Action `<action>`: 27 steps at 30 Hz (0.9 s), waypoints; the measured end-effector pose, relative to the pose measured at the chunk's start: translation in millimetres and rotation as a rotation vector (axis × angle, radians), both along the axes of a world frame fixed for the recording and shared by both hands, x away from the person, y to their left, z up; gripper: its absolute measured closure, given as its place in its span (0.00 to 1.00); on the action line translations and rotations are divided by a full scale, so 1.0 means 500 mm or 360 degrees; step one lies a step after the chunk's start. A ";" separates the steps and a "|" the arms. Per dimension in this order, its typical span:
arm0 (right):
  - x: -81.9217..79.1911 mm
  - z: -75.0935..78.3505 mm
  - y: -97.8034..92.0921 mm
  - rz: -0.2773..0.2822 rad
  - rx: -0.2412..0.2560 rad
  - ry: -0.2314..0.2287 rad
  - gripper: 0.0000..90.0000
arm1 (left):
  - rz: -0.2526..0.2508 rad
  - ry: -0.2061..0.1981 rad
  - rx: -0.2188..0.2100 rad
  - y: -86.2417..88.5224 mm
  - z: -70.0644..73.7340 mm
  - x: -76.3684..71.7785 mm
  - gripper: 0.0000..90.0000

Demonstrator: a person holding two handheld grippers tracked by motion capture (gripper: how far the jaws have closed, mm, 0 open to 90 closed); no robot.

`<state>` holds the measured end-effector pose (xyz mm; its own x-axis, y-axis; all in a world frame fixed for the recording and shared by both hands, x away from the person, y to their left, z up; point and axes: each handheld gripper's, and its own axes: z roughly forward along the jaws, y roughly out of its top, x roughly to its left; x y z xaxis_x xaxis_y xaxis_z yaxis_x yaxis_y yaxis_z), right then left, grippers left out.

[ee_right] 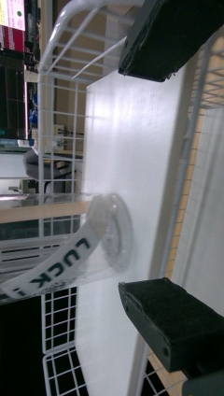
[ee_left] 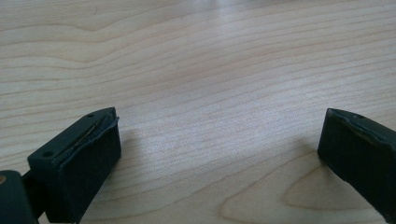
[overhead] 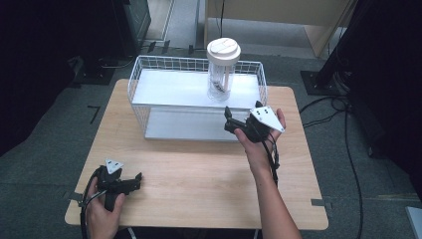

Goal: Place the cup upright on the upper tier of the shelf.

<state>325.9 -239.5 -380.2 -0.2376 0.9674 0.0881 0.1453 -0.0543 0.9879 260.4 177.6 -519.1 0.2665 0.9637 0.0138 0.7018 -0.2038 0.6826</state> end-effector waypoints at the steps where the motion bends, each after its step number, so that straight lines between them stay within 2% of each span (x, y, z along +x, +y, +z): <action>1: -0.011 -0.014 -0.007 -0.0001 -0.0012 0.0005 0.00 | 0.0000 0.0000 -0.0001 0.000 0.000 0.000 0.00; 14: -0.068 -0.096 -0.049 -0.0025 -0.0039 0.0118 0.00 | 0.0001 0.0001 -0.0002 0.000 0.000 0.000 0.00; 17: -0.084 -0.123 -0.070 -0.0048 -0.0047 0.0157 0.00 | 0.0000 0.0001 -0.0001 0.000 0.000 0.000 0.00; 27: -0.125 -0.174 -0.124 -0.0118 -0.0068 0.0248 0.00 | 0.0001 0.0001 -0.0003 0.000 0.000 0.000 0.00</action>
<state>263.4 -301.6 -467.4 -0.1521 0.9854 0.0764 0.2939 -0.0287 0.9554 260.3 177.5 -519.1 0.2659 0.9639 0.0119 0.7024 -0.2022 0.6825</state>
